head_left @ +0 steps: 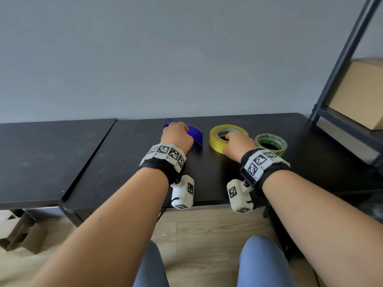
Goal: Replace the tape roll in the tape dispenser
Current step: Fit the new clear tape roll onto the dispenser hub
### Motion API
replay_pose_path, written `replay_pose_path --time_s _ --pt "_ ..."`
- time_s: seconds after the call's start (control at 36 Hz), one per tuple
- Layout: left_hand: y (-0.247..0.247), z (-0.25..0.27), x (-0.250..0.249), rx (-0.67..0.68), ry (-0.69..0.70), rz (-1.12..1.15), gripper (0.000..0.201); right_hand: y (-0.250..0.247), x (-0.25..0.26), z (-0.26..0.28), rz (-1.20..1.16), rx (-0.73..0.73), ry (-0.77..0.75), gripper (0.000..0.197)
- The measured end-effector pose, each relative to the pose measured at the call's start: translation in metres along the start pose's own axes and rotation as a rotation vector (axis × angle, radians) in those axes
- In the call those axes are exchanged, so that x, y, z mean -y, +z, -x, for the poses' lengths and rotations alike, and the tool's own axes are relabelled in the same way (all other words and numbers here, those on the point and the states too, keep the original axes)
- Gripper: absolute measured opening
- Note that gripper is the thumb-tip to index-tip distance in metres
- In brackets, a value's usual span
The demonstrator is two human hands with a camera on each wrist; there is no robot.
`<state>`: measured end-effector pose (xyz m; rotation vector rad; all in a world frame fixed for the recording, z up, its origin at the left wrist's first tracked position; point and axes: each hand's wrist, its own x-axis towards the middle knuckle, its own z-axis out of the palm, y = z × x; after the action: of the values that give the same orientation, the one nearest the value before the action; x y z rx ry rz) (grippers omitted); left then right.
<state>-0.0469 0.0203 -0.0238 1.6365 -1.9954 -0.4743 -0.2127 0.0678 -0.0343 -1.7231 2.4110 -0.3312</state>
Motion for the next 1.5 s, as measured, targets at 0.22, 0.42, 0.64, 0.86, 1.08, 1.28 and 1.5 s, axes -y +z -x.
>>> replay_pose_path --time_s 0.22,0.42,0.64,0.86,1.08,1.28,1.5 --pt "0.000 0.001 0.000 0.011 -0.007 -0.016 0.046 0.004 -0.001 -0.008 0.064 0.005 0.006 0.044" --pt "-0.008 -0.001 0.007 -0.022 -0.019 0.008 0.045 0.002 0.000 -0.011 -0.039 -0.115 -0.008 0.038" --pt "-0.029 -0.003 0.021 -0.107 -0.098 0.075 0.048 -0.024 0.031 -0.001 -0.181 -0.275 -0.210 0.033" --pt "-0.049 -0.002 0.046 -0.176 -0.249 0.203 0.039 -0.011 0.085 0.019 -0.161 -0.273 -0.494 0.034" --pt "-0.051 0.002 0.059 -0.124 -0.245 0.192 0.042 0.015 0.110 0.019 -0.036 -0.165 -0.517 0.032" --pt "-0.044 0.001 0.065 -0.062 -0.211 0.203 0.036 0.021 0.113 0.013 -0.026 -0.150 -0.488 0.030" --pt "-0.042 -0.004 0.066 -0.079 -0.206 0.204 0.034 0.016 0.112 0.013 -0.025 -0.089 -0.458 0.034"
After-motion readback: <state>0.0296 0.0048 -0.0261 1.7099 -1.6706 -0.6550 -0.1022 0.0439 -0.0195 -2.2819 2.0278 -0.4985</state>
